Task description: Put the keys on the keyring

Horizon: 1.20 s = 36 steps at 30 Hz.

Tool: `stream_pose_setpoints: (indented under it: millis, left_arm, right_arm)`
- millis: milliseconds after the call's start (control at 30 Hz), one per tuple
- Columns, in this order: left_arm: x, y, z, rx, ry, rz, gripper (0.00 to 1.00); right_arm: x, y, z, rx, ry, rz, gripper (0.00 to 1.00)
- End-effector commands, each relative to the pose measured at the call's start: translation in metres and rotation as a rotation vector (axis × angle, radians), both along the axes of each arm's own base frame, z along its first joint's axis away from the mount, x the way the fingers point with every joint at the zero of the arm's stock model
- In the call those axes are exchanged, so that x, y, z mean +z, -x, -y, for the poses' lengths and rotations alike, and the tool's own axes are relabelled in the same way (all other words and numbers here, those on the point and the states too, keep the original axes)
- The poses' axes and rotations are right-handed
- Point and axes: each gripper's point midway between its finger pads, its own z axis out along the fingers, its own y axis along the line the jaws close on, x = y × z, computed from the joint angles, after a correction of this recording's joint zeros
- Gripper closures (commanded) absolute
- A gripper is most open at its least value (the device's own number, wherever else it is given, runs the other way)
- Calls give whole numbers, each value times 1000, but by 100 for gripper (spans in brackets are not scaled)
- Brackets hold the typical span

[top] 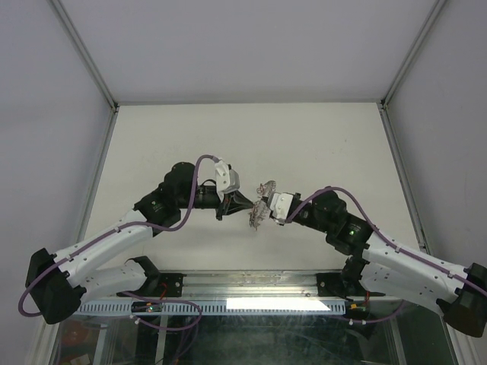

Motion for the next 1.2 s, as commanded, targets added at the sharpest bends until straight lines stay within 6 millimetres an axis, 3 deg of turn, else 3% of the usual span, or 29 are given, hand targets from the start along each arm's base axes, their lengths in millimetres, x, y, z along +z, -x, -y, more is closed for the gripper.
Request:
stream_pose_setpoints:
  millis: [0,300,567,1167]
  left_arm:
    - [17,17,11,-152,49,79,100]
    - [13,19,12,-163,44,63,100]
    - [21,12,13,-96,109,24,100]
    - [17,5,5,19,163,-36,100]
  right_arm:
    - [46,-3,-11,14,-95,171,100]
    - [50,-1,-13,-2,-93,206,100]
    - [49,7,-14,27,-97,244,100]
    - [53,12,-13,42,-125,248,100]
